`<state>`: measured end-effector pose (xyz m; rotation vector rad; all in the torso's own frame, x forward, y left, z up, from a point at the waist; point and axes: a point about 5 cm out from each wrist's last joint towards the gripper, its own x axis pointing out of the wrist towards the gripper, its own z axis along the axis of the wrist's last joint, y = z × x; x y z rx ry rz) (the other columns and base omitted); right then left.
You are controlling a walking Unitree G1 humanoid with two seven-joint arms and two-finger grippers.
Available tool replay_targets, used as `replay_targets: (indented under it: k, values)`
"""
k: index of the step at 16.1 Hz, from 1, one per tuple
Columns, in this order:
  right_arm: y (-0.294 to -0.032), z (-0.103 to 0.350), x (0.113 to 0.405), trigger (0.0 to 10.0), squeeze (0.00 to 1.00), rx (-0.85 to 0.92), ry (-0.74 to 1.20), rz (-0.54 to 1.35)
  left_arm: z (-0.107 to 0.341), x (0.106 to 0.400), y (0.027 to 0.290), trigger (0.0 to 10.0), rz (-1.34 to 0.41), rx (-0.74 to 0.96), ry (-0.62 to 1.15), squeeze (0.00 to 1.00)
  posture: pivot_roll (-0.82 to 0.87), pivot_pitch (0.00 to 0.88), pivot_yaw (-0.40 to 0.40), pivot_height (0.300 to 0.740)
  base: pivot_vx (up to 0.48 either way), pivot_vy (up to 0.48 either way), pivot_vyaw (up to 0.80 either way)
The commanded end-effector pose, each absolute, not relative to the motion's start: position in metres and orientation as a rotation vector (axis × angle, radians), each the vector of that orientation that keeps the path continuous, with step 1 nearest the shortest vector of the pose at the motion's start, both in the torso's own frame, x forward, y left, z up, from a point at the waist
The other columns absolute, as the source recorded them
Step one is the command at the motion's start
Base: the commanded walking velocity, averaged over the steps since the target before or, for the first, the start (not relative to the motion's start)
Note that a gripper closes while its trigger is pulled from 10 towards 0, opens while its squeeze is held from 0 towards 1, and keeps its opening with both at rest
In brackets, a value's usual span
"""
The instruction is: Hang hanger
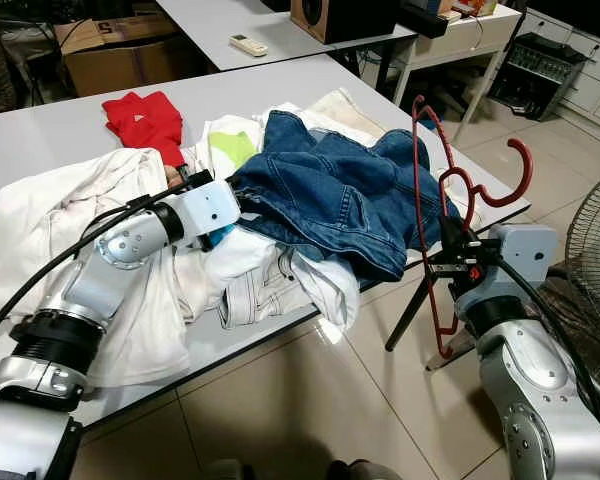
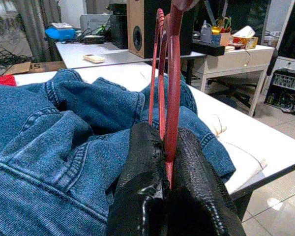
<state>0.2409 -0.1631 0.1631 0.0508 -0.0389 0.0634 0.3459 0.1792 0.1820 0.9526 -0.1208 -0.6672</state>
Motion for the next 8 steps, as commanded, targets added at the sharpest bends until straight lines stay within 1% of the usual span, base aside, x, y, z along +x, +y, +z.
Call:
replay_targets:
  k: [1,2,3,4,5,7,8]
  values:
    - [-0.167,0.167,0.244,10.0,0.0,0.043,-0.062,0.044,0.184,0.346,0.176,0.0,-0.679,0.928,-0.128,0.0,-0.01,0.04,-0.029,0.74,0.0,0.0,0.0]
    - [-0.167,0.167,0.244,10.0,0.0,0.045,-0.064,0.045,0.186,0.348,0.172,0.0,-0.666,0.846,-0.134,0.0,-0.01,0.041,-0.029,0.74,0.0,0.0,0.0]
    - [-0.167,0.167,0.244,10.0,0.0,0.046,-0.065,0.045,0.188,0.349,0.17,0.0,-0.66,0.809,-0.136,0.0,-0.01,0.041,-0.029,0.74,0.0,0.0,0.0]
    - [-0.166,0.168,0.244,10.0,0.0,0.055,-0.074,0.048,0.204,0.357,0.161,0.0,-0.611,0.608,-0.178,0.0,-0.01,0.039,-0.029,0.74,0.0,0.0,0.0]
    - [-0.166,0.169,0.244,10.0,0.0,0.06,-0.079,0.049,0.211,0.36,0.157,0.0,-0.596,0.533,-0.196,0.0,-0.01,0.039,-0.029,0.74,0.0,0.0,0.0]
    - [-0.165,0.172,0.247,10.0,0.0,0.073,-0.103,0.052,0.251,0.378,0.145,0.0,-0.545,0.314,-0.283,0.0,0.0,0.032,-0.026,0.74,0.0,0.0,0.0]
    - [-0.164,0.174,0.249,10.0,0.0,0.078,-0.116,0.053,0.281,0.389,0.145,0.0,-0.503,0.268,-0.356,0.0,0.0,0.019,-0.017,0.74,0.0,0.0,0.0]
